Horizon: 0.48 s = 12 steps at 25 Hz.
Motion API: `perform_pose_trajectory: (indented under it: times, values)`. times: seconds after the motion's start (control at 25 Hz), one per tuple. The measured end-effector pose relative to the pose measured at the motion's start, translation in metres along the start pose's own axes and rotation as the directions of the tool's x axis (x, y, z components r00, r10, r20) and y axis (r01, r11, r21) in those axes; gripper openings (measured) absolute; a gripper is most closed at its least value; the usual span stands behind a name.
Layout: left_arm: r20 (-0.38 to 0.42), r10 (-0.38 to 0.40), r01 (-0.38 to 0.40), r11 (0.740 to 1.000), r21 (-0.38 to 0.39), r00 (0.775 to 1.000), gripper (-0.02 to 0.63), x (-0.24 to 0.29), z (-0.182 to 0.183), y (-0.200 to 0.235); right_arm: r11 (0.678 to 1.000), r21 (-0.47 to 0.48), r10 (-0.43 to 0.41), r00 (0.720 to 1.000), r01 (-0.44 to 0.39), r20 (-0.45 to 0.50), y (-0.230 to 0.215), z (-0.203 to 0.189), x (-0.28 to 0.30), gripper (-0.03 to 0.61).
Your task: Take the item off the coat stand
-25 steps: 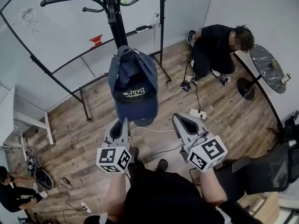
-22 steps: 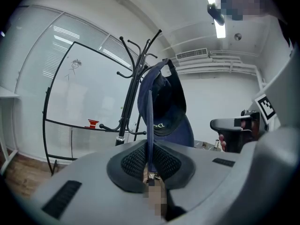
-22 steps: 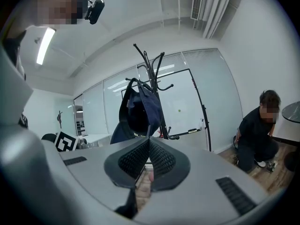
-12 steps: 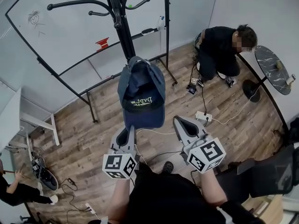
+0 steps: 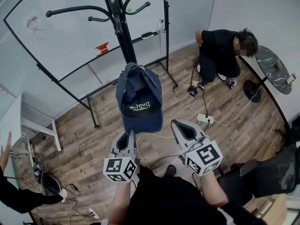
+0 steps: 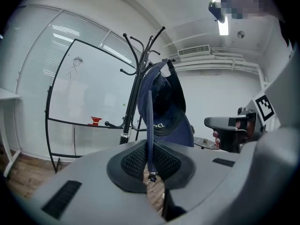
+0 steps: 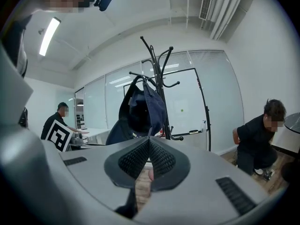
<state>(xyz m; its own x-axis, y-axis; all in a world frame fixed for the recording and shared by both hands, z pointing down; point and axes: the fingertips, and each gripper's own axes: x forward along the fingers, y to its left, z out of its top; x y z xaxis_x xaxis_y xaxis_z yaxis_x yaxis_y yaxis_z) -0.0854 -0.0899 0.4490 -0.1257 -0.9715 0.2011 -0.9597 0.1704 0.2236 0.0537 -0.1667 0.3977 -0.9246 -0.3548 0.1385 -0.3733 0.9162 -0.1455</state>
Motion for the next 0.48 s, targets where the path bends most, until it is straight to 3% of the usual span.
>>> perform_pose_trajectory:
  times: [0.48]
  values:
    - [0.003,0.011,-0.011,1.000,0.011,1.000,0.031,0.0055,-0.0004,-0.0019,0.999,-0.016,-0.028,0.999,0.028,-0.021,-0.0088,-0.0036,-0.0028,0.031]
